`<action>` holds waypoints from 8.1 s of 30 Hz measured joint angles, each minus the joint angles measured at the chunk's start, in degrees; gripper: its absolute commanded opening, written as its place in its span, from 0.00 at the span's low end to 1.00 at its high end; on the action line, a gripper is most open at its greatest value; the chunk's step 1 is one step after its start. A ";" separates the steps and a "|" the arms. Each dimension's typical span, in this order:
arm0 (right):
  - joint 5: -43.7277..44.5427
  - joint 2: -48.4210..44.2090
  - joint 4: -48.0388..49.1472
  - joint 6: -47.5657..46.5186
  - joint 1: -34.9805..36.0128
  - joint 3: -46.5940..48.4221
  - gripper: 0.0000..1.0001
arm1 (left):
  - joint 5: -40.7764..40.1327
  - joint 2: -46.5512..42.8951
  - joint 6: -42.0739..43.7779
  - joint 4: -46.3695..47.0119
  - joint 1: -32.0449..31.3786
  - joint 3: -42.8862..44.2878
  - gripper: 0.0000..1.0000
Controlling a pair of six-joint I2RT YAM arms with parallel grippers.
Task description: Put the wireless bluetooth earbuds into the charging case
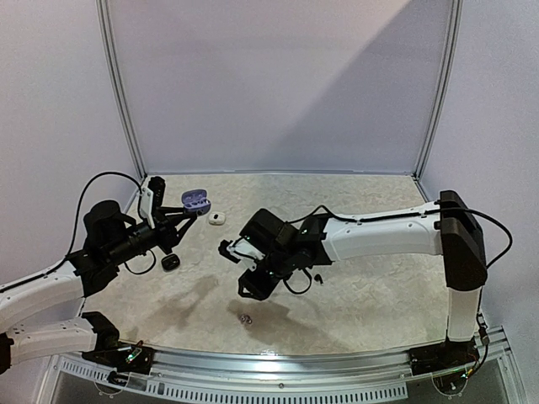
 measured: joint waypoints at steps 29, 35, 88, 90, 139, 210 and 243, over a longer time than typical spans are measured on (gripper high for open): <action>-7.48 8.70 -1.18 -17.55 -0.33 1.53 0.33 | 0.15 0.07 0.44 0.13 0.00 0.00 0.00; -8.24 8.96 -1.01 -17.57 -0.31 1.53 0.32 | 0.17 0.07 0.63 0.13 0.04 0.00 0.00; -18.27 9.01 -8.63 -20.85 5.92 2.43 0.24 | 0.63 0.15 2.12 0.17 0.26 -0.94 0.00; -18.69 9.03 -8.92 -20.98 6.05 2.43 0.24 | 0.63 0.31 2.16 0.15 0.26 -0.94 0.00; -1.95 -11.23 -8.63 -25.97 0.28 25.70 0.00 | 29.55 1.33 16.85 1.36 -0.15 0.68 0.00; 25.70 -1.09 1.29 -5.35 0.55 27.04 0.39 | 23.10 2.47 41.16 -17.66 -1.42 8.94 0.00; 23.74 -20.65 -3.56 22.71 -23.19 -16.35 0.86 | 9.35 18.67 -9.64 -31.93 11.96 20.81 0.00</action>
